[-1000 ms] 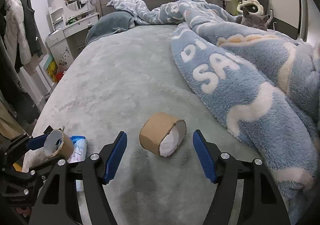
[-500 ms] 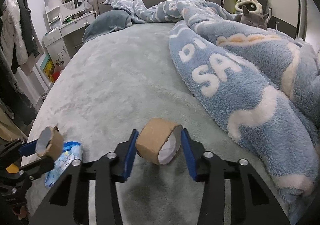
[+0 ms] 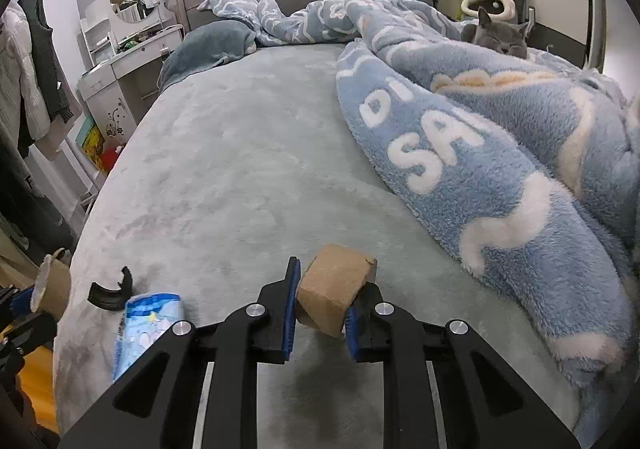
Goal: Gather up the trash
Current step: 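Grasp the brown tape core with the left tool while the right tool grasps the cardboard tube, then carry the tape core with the left tool over the bin and release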
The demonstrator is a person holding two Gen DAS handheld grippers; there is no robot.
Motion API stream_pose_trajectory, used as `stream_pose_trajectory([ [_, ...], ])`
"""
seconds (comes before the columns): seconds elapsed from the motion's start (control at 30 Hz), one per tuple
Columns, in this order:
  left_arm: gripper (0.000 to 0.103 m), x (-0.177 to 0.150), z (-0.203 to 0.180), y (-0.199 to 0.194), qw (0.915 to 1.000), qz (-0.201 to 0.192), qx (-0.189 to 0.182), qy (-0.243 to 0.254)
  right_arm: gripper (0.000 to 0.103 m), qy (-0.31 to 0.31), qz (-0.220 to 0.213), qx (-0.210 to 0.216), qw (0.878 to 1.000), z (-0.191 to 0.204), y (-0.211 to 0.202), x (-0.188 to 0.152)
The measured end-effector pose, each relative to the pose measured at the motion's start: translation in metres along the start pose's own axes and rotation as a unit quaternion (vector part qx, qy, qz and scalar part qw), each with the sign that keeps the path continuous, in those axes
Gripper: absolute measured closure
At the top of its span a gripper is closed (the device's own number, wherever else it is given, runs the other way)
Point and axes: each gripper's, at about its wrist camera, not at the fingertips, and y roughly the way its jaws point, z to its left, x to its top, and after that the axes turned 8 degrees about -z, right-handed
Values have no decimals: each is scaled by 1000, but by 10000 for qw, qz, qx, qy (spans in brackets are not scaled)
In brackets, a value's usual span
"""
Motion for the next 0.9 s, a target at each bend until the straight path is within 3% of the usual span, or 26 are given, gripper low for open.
stream_pose_trajectory([
  [0.47, 52, 1, 29, -52, 9997, -98, 219, -39, 83, 18, -97, 171, 9998, 50, -25, 8],
  [0.9, 52, -28, 71, -95, 9982, 185, 565, -58, 83, -54, -161, 501, 9986, 120, -67, -9],
])
